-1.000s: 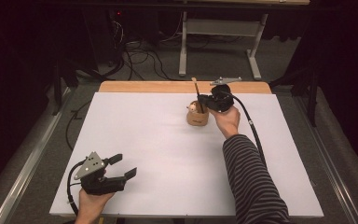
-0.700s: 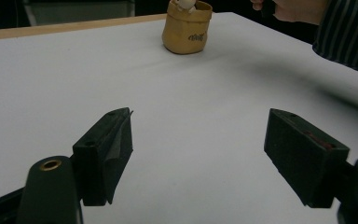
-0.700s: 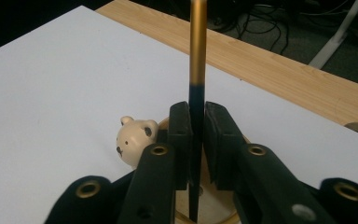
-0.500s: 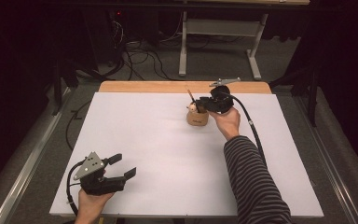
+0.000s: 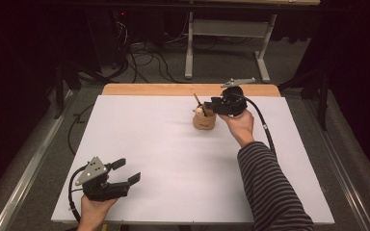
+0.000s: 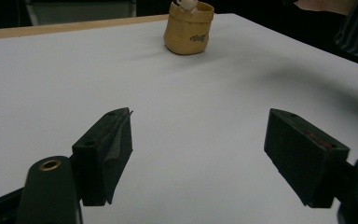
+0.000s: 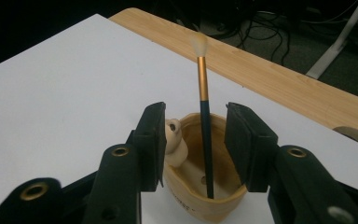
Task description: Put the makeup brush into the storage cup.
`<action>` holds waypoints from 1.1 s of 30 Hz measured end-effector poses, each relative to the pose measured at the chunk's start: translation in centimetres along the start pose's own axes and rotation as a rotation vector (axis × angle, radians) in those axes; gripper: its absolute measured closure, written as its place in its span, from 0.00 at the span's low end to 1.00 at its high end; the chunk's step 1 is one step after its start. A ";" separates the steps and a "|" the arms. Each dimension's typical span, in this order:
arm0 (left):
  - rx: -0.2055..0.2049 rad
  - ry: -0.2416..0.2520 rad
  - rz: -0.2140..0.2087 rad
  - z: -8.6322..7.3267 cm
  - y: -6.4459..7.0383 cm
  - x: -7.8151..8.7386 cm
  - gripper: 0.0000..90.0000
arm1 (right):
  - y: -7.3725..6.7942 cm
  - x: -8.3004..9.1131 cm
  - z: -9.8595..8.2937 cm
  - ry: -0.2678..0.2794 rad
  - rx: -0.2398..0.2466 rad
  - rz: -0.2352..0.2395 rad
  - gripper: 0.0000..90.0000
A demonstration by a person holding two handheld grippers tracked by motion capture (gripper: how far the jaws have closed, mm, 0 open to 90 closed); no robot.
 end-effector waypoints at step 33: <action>-0.006 -0.001 -0.006 0.0 0.2 0.0 0.27 | -0.3 4.9 0.7 0.054 0.004 -0.011 0.50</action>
Point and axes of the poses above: each handheld gripper's, and its own axes: x roughly backward along the jaws, z roughly out of its top, y roughly to its right, the point moved 2 cm from there along -x, roughly forward along the jaws, and after that the axes turned 13 degrees about y, right-handed, at the moved point
